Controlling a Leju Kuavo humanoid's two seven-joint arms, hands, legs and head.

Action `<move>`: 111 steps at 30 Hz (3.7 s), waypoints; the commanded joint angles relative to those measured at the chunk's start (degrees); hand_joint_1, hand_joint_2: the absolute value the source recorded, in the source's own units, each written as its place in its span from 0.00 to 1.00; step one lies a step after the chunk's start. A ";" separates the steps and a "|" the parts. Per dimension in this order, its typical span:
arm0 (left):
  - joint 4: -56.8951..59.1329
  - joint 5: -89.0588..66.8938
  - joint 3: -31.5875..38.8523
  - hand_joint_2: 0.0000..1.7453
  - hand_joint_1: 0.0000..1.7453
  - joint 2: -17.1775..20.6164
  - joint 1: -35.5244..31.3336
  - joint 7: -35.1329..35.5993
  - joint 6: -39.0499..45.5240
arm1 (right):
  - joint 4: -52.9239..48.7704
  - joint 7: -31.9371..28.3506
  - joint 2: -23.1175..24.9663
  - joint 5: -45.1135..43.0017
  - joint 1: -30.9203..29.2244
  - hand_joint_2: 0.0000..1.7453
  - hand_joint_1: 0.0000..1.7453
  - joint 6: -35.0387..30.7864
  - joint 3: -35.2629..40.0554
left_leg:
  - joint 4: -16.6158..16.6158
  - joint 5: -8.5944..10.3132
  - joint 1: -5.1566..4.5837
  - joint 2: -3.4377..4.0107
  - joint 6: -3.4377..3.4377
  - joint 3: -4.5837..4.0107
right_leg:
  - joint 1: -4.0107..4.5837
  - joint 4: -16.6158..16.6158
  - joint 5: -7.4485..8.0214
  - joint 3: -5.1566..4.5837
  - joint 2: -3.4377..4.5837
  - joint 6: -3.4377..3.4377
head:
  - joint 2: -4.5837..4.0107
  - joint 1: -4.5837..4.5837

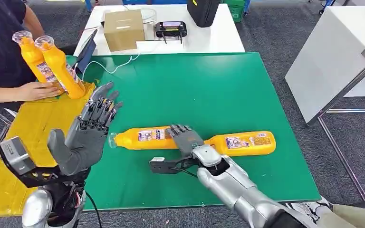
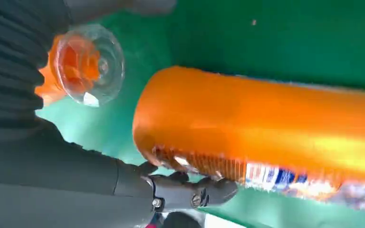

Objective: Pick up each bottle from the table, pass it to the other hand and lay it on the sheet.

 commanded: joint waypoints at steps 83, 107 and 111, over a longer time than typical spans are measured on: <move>-3.14 2.95 -8.34 0.00 0.00 -3.03 -7.56 9.47 5.57 | 5.08 8.45 4.57 -6.65 1.92 1.00 1.00 3.69 -4.33 | -0.02 -1.13 0.33 0.06 -0.44 1.60 | 0.18 -0.06 -0.95 1.57 0.46 -0.32 | 0.00 0.04; -1.22 4.19 -8.32 0.00 0.00 -4.12 -9.13 8.69 4.66 | 15.58 4.58 6.32 -6.43 -1.49 1.00 1.00 10.43 1.53 | -0.07 -1.09 0.35 0.08 -0.44 1.99 | 0.21 -0.13 -0.92 1.91 0.44 -0.32 | 0.00 0.02; -1.02 4.34 -8.35 0.00 0.00 -4.20 -9.25 8.62 4.46 | 16.22 4.37 6.38 -6.31 -1.78 1.00 1.00 11.38 2.09 | -0.06 -1.11 0.35 0.11 -0.44 2.11 | 0.20 -0.12 -0.94 2.00 0.45 -0.31 | 0.00 0.02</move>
